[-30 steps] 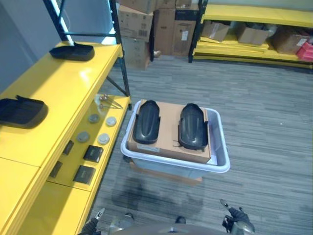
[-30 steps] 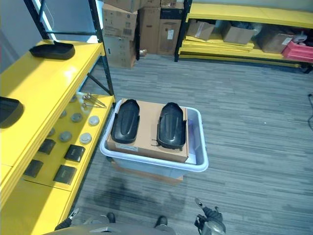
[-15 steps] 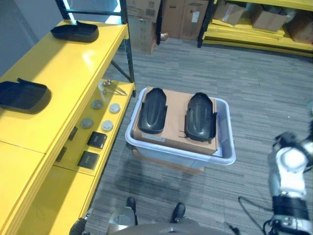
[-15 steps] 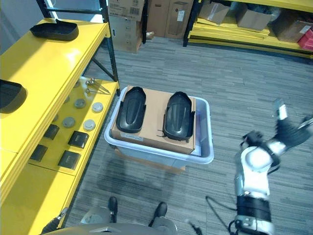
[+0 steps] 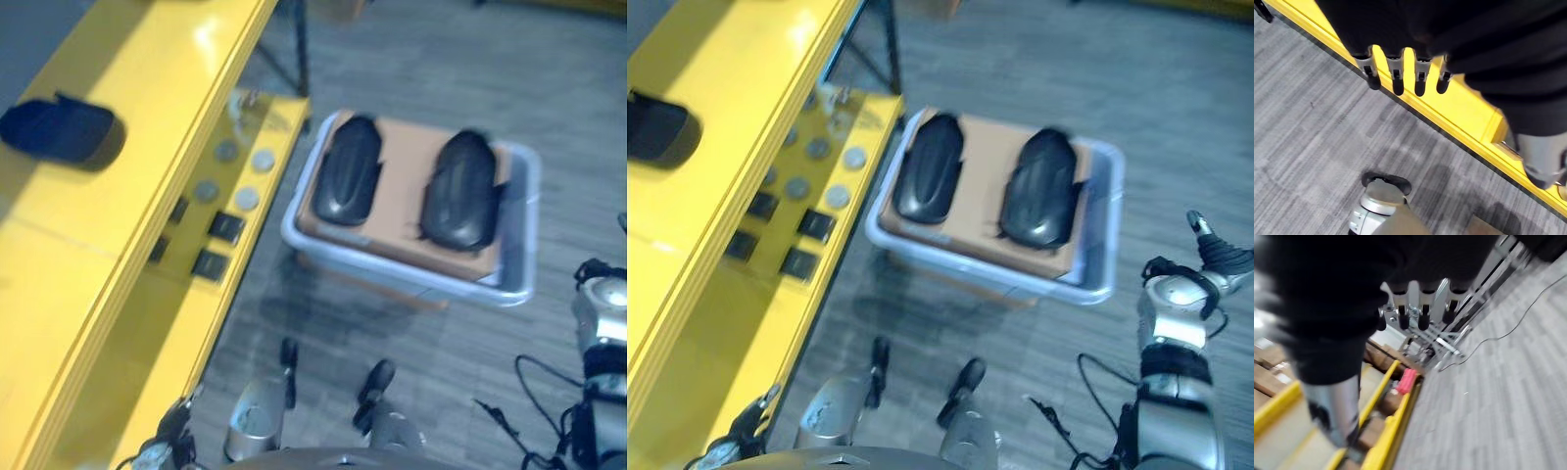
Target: Move parts from the plastic box to the shelf.
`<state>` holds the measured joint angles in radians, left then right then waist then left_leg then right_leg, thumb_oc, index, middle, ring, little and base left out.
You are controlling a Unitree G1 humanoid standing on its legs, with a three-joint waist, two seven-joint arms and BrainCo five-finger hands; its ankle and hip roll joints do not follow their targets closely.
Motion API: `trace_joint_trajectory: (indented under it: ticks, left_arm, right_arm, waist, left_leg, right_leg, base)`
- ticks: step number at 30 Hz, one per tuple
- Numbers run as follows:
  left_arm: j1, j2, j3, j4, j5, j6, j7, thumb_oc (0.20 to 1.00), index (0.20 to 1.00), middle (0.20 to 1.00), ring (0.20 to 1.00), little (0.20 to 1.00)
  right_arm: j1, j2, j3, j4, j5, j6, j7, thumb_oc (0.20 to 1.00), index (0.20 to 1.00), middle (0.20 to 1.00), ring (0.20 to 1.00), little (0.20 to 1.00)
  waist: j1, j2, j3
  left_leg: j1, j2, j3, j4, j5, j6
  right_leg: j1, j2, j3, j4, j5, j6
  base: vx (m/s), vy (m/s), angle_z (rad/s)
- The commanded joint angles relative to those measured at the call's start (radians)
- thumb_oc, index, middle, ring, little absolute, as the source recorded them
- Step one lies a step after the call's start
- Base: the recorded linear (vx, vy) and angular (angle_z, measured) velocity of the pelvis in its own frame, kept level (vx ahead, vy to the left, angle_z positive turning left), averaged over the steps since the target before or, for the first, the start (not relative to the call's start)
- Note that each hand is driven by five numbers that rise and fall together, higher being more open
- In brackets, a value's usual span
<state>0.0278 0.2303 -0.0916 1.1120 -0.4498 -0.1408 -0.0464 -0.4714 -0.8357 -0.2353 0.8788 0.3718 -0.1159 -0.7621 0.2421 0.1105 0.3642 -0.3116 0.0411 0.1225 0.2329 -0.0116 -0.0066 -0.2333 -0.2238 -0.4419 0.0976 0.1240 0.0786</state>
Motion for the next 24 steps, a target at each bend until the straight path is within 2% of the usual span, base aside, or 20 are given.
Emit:
trace_joint_trajectory:
  ticks: [1, 2, 6, 11, 15, 24]
  left_arm:
    - [0.011, 0.083, -0.046, 0.005, -0.073, -0.021, -0.021, 1.000, 1.000, 1.000, 1.000, 1.000]
    - [0.006, 0.089, -0.060, 0.002, -0.087, -0.022, -0.022, 1.000, 1.000, 1.000, 1.000, 1.000]
    - [0.006, 0.101, -0.076, -0.005, -0.100, -0.023, -0.035, 1.000, 1.000, 1.000, 1.000, 1.000]
    - [0.025, 0.122, -0.076, -0.017, -0.114, -0.032, -0.075, 1.000, 1.000, 1.000, 1.000, 1.000]
    - [0.035, 0.126, -0.072, -0.022, -0.123, -0.034, -0.103, 1.000, 1.000, 1.000, 1.000, 1.000]
    - [0.041, 0.128, -0.071, -0.031, -0.147, -0.043, -0.125, 1.000, 1.000, 1.000, 1.000, 1.000]
  right_arm:
    - [-0.014, -0.058, 0.042, -0.056, 0.119, -0.144, 0.039, 1.000, 1.000, 1.000, 1.000, 1.000]
    - [-0.035, -0.067, 0.065, -0.013, 0.136, -0.155, 0.050, 1.000, 1.000, 1.000, 1.000, 1.000]
    - [-0.089, -0.079, 0.123, 0.053, 0.163, -0.161, 0.085, 1.000, 1.000, 1.000, 1.000, 1.000]
    - [-0.191, -0.084, 0.200, 0.060, 0.174, -0.116, 0.114, 1.000, 1.000, 1.000, 1.000, 1.000]
    - [-0.213, -0.074, 0.232, 0.083, 0.183, -0.055, 0.135, 1.000, 1.000, 1.000, 1.000, 1.000]
    - [-0.180, -0.052, 0.239, 0.138, 0.192, -0.039, 0.176, 1.000, 1.000, 1.000, 1.000, 1.000]
  waist:
    - [0.029, -0.039, -0.024]
    - [0.036, -0.039, -0.015]
    - [0.050, -0.030, 0.011]
    - [0.072, -0.026, 0.040]
    - [0.079, -0.029, 0.052]
    - [0.078, -0.023, 0.067]
  left_leg:
    - [-0.076, 0.016, -0.074, -0.046, 0.054, -0.071]
    - [-0.085, 0.011, -0.089, -0.038, 0.033, -0.079]
    - [-0.118, -0.003, -0.097, -0.019, 0.033, -0.071]
    - [-0.153, -0.016, -0.091, -0.001, 0.029, -0.061]
    - [-0.167, -0.016, -0.079, -0.003, 0.030, -0.059]
    - [-0.173, -0.023, -0.072, -0.011, 0.032, -0.056]
  right_leg:
    - [0.084, -0.082, -0.008, 0.051, -0.126, 0.101]
    - [0.074, -0.085, 0.003, 0.063, -0.145, 0.111]
    - [0.036, -0.102, 0.003, 0.092, -0.149, 0.112]
    - [-0.014, -0.121, 0.009, 0.127, -0.158, 0.118]
    - [-0.039, -0.127, 0.011, 0.132, -0.156, 0.120]
    - [-0.062, -0.131, 0.017, 0.138, -0.153, 0.126]
  base:
    - [-0.03, 0.023, 0.24]
    - [-0.06, 0.041, 0.23]
    - [-0.01, 0.056, 0.20]
    - [0.00, 0.080, 0.13]
    - [-0.01, 0.023, 0.02]
    - [0.00, 0.000, 0.00]
